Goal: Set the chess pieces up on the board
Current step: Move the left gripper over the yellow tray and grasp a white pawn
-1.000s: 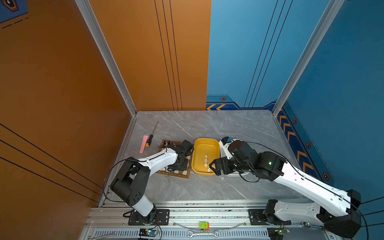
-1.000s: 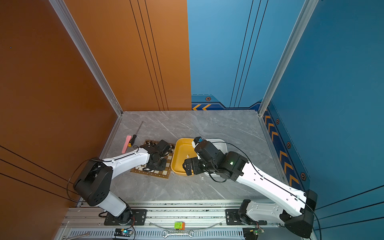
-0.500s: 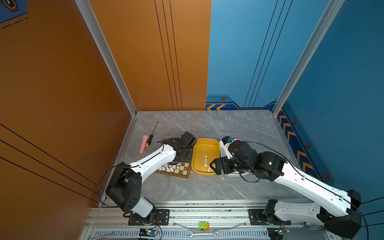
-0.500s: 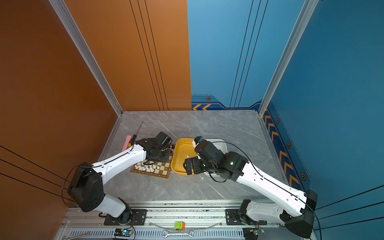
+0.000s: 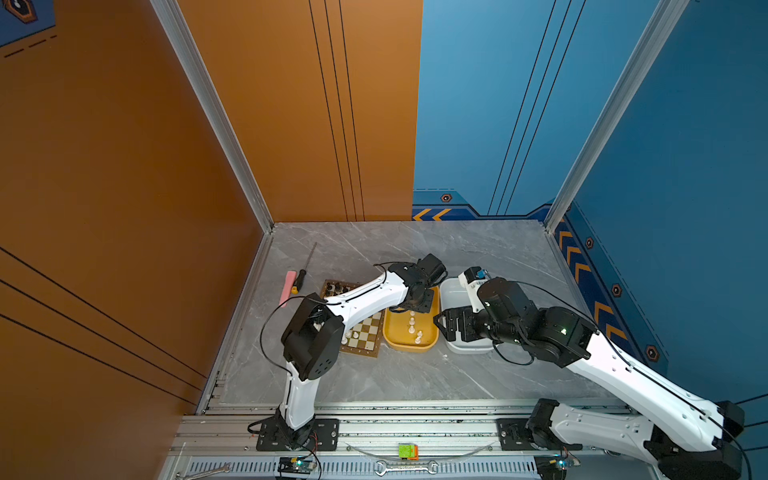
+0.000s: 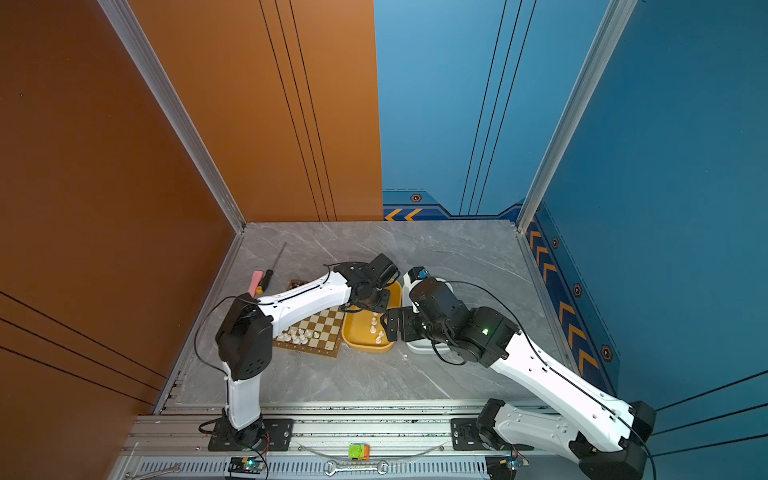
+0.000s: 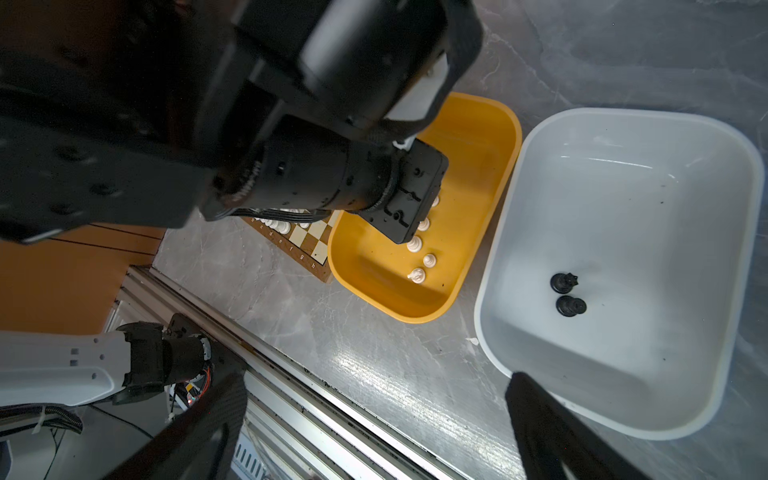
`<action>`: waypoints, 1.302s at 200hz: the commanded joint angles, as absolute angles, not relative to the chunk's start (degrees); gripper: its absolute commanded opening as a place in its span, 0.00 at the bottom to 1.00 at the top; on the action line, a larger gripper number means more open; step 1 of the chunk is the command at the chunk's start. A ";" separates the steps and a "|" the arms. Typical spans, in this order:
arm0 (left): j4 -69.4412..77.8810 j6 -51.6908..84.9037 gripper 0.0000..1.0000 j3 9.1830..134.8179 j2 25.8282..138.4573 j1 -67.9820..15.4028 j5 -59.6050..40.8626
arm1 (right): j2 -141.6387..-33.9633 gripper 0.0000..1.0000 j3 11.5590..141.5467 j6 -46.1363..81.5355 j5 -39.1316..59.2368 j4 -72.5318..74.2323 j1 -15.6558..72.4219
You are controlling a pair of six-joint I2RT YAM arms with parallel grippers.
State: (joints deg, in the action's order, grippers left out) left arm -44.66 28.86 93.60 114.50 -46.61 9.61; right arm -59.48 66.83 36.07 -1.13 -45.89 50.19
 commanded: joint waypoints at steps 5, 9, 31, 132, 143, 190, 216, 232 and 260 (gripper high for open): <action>-48.58 27.31 0.33 96.23 117.60 -47.04 10.54 | -57.55 1.00 65.52 36.23 -2.26 -47.26 48.77; -48.54 27.24 0.32 96.32 117.93 -46.98 10.58 | -57.36 1.00 65.40 36.21 -2.23 -47.35 48.50; -48.54 26.90 0.32 96.68 119.23 -46.82 10.55 | -56.60 1.00 65.32 35.62 -1.42 -47.96 46.76; -49.22 26.30 0.29 99.67 123.34 -44.51 8.45 | -56.95 1.00 64.97 33.46 4.44 -48.56 38.83; -49.20 26.29 0.29 99.60 123.61 -44.38 8.39 | -57.04 1.00 64.98 33.40 4.65 -48.56 38.50; -49.16 25.77 0.26 99.05 124.10 -43.66 8.04 | -57.13 1.00 64.89 33.62 4.92 -48.59 38.01; -49.08 25.51 0.25 99.01 124.41 -43.52 7.78 | -57.18 1.00 64.87 33.83 4.84 -48.60 37.97; -49.13 25.44 0.23 99.14 124.78 -43.43 7.48 | -57.26 1.00 64.87 33.92 4.75 -48.55 37.97; -49.16 25.49 0.22 99.23 125.22 -43.49 7.21 | -57.13 1.00 64.86 34.01 4.61 -48.60 37.94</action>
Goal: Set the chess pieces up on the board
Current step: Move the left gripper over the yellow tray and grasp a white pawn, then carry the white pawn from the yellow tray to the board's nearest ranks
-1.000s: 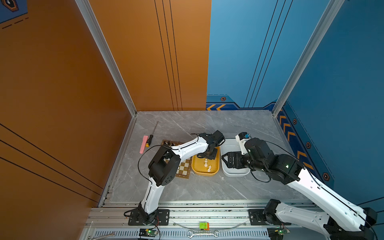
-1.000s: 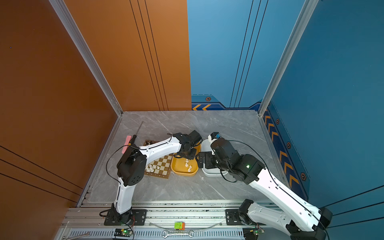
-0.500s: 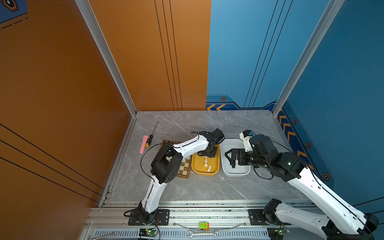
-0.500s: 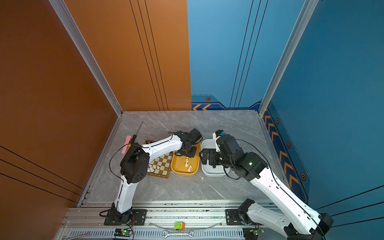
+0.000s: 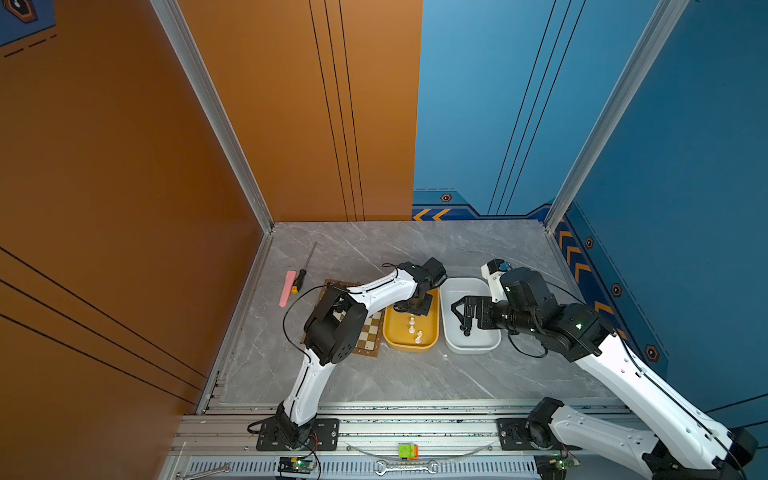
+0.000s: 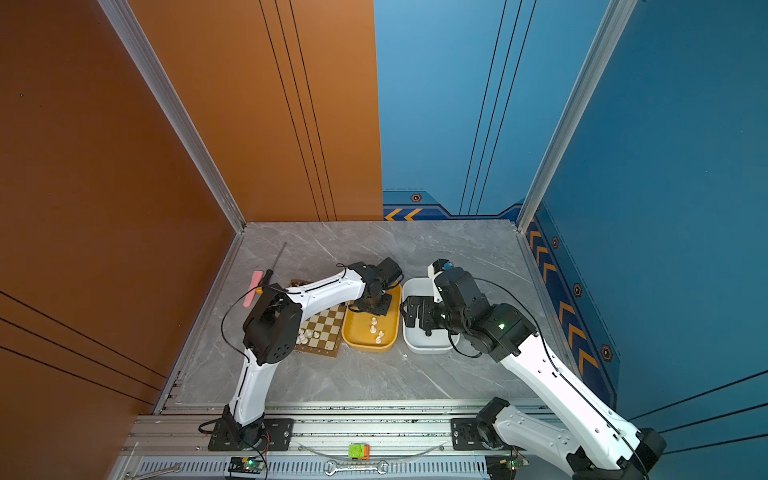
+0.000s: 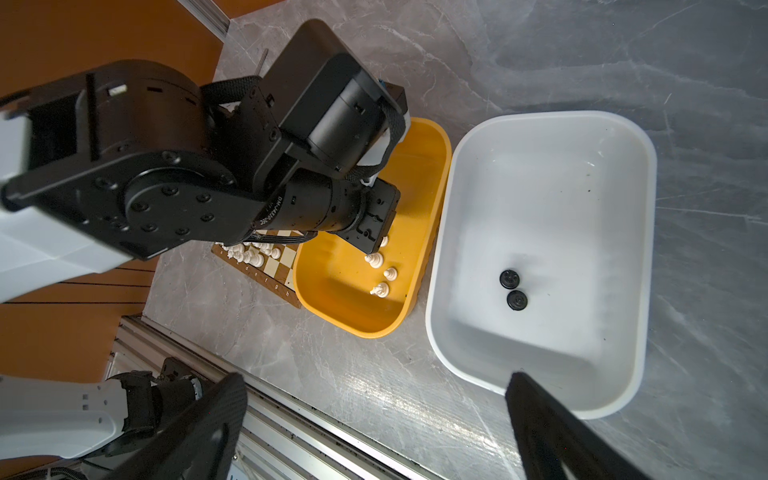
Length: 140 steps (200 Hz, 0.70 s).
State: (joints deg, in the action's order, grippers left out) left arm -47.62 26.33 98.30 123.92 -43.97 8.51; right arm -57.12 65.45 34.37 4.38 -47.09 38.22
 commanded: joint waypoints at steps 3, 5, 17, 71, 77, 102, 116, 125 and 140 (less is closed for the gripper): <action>-49.13 25.38 0.22 99.23 125.24 -43.50 7.20 | -57.14 1.00 64.79 34.06 4.62 -48.56 37.89; -49.11 25.39 0.22 99.23 125.27 -43.46 7.12 | -57.09 1.00 64.84 34.09 4.58 -48.59 37.88; -49.13 25.23 0.20 99.23 125.41 -43.47 7.21 | -56.96 1.00 64.72 34.18 4.40 -48.60 37.89; -49.31 25.05 0.08 100.25 125.60 -43.34 6.94 | -56.52 1.00 64.34 34.43 4.21 -48.69 37.95; -49.59 25.05 0.07 100.45 125.39 -43.35 6.94 | -56.51 1.00 64.38 34.43 4.28 -48.68 37.89; -50.86 24.97 0.04 101.57 123.87 -43.37 6.99 | -56.58 1.00 64.38 34.37 4.22 -48.68 37.90; -51.89 24.74 0.03 102.11 122.24 -43.37 7.46 | -56.77 1.00 64.38 34.23 4.39 -48.61 37.90; -52.63 24.62 0.03 102.30 120.98 -43.26 8.09 | -56.94 1.00 64.42 34.18 4.61 -48.47 37.89; -53.99 24.61 0.04 101.94 118.18 -43.12 9.14 | -57.37 1.00 64.40 34.01 5.04 -48.09 37.90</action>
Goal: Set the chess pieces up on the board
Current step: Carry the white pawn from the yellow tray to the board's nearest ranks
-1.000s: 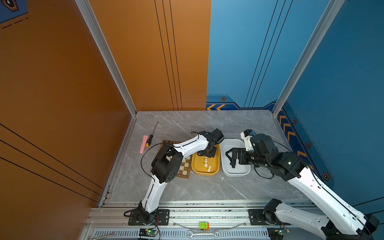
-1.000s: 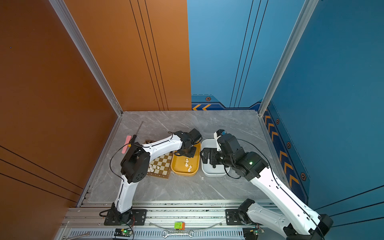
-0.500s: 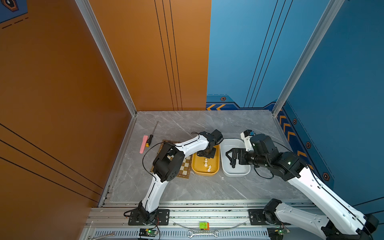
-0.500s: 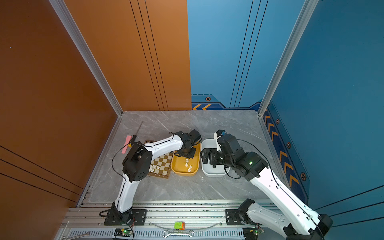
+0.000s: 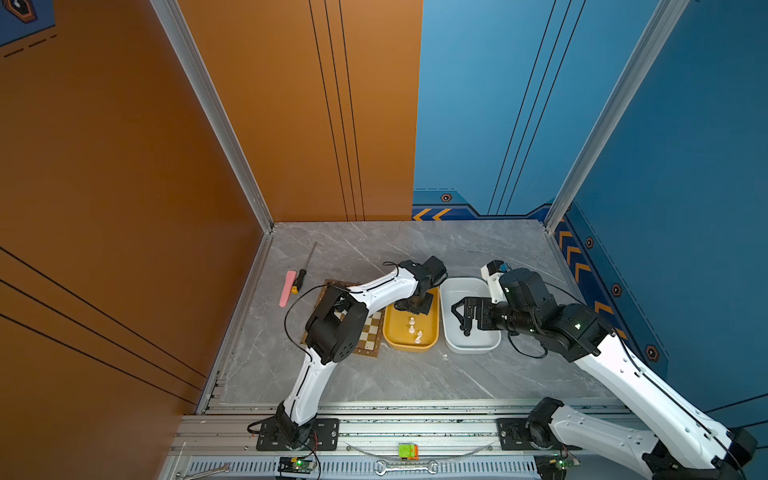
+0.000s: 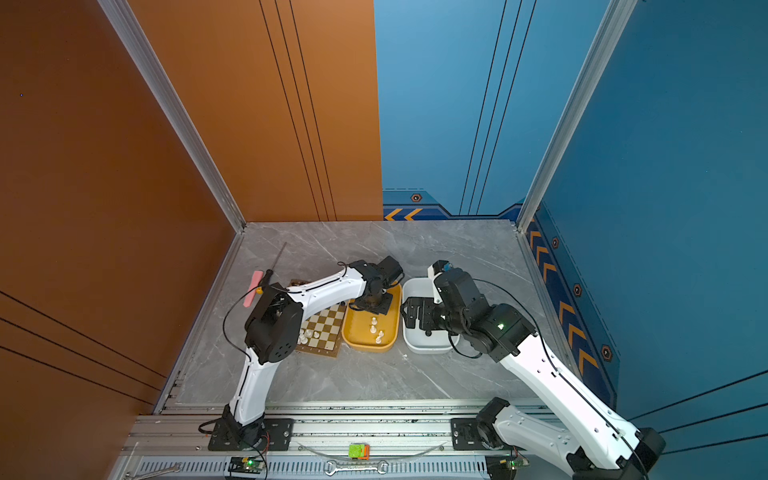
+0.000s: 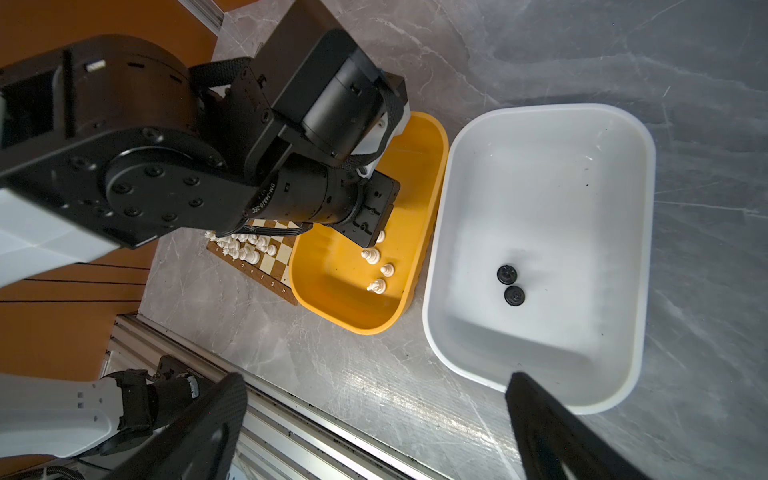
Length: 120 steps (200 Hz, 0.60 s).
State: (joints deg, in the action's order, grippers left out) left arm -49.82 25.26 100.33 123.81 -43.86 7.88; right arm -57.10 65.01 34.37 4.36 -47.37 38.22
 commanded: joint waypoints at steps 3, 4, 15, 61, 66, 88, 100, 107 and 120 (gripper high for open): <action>-54.18 24.69 0.03 101.77 117.56 -43.11 9.38 | -57.51 1.00 64.35 33.94 5.16 -47.96 37.93; -54.29 24.74 0.03 101.68 117.40 -43.09 9.44 | -57.54 1.00 64.35 33.93 5.22 -47.93 37.90; -54.92 24.99 0.04 100.17 114.91 -42.81 10.20 | -58.05 1.00 64.34 33.84 5.78 -47.33 38.01; -55.10 27.98 0.06 87.01 101.45 -41.03 12.69 | -60.43 1.00 64.51 33.64 8.15 -44.67 38.92; -54.98 28.40 0.07 85.40 100.11 -40.89 13.10 | -60.70 1.00 64.64 33.66 8.35 -44.40 39.06; -54.96 30.40 0.07 78.27 95.31 -39.96 13.67 | -62.01 1.00 65.40 33.17 9.16 -43.99 39.81; -54.82 31.64 0.07 75.10 93.20 -39.98 13.79 | -62.90 1.00 66.06 32.83 9.43 -44.03 39.81; -54.64 32.27 0.07 73.30 92.12 -40.06 13.86 | -63.28 1.00 66.47 32.61 9.48 -44.12 41.33; -53.90 33.52 0.07 70.17 90.33 -40.23 14.11 | -64.08 1.00 67.19 32.38 9.47 -44.20 42.37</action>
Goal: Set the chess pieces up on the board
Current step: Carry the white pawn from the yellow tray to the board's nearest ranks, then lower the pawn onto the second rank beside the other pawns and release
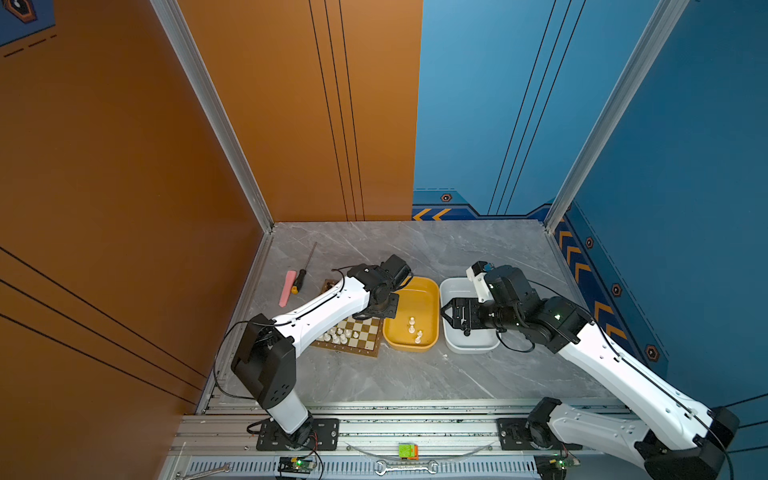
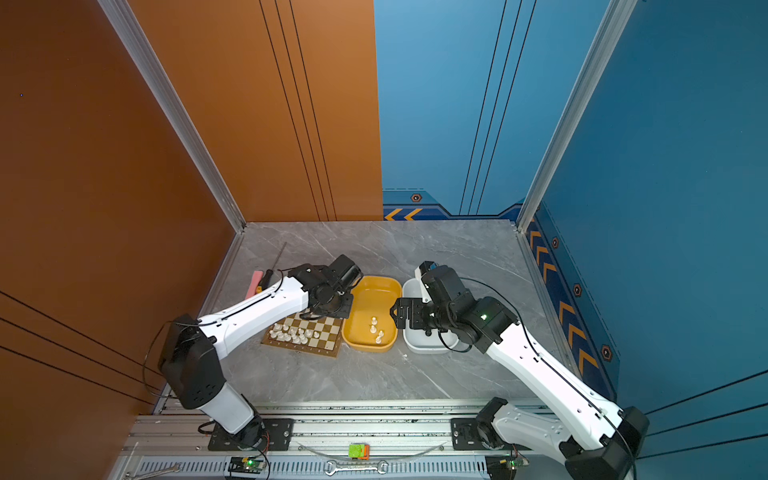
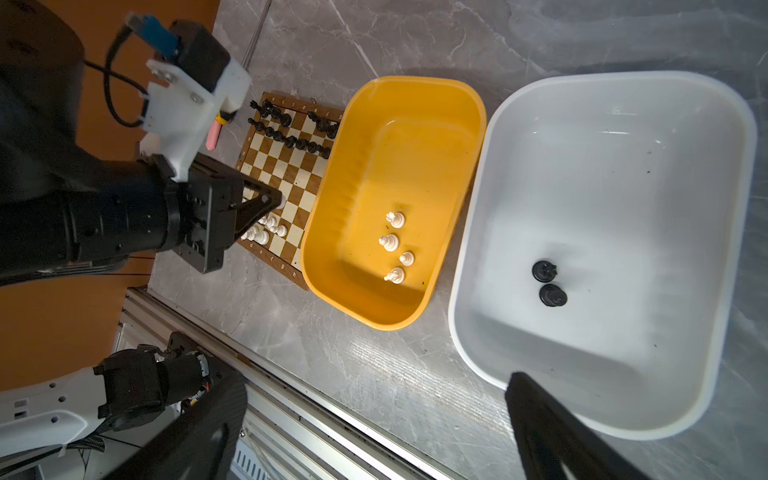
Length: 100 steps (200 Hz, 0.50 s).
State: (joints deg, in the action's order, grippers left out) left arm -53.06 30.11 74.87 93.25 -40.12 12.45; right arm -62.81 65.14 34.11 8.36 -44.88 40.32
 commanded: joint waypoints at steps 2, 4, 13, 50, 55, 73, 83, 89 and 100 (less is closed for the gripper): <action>-53.77 33.69 0.07 69.66 90.10 -40.23 14.14 | -64.18 1.00 67.31 32.42 9.42 -44.21 42.43; -53.54 33.87 0.07 69.16 89.81 -40.20 14.19 | -64.28 1.00 67.41 32.38 9.41 -44.21 42.62; -52.43 34.39 0.07 67.16 88.86 -40.26 14.10 | -64.78 1.00 67.86 32.34 9.34 -44.23 43.17; -48.52 35.64 0.07 61.33 87.72 -39.53 13.82 | -65.36 1.00 68.90 32.42 8.30 -44.99 45.50; -47.88 35.64 0.08 60.83 87.84 -39.39 13.71 | -65.32 1.00 68.89 32.51 8.17 -45.16 45.70; -46.02 35.19 0.08 59.64 88.77 -39.08 13.24 | -64.96 1.00 68.94 32.80 7.37 -45.73 46.55; -45.67 35.08 0.07 59.42 89.56 -39.01 13.31 | -64.56 1.00 68.92 33.12 6.83 -46.09 46.86; -45.15 34.98 0.07 59.41 89.86 -38.95 13.29 | -64.38 1.00 68.89 33.28 6.48 -46.30 47.17; -44.17 34.82 0.07 57.58 90.47 -38.80 13.11 | -63.87 1.00 68.58 33.72 5.98 -46.45 47.37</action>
State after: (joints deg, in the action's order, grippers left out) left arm -47.13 34.39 60.01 89.10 -39.59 12.91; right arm -65.34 67.44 33.30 8.54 -44.95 46.65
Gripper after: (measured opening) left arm 0.097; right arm 0.996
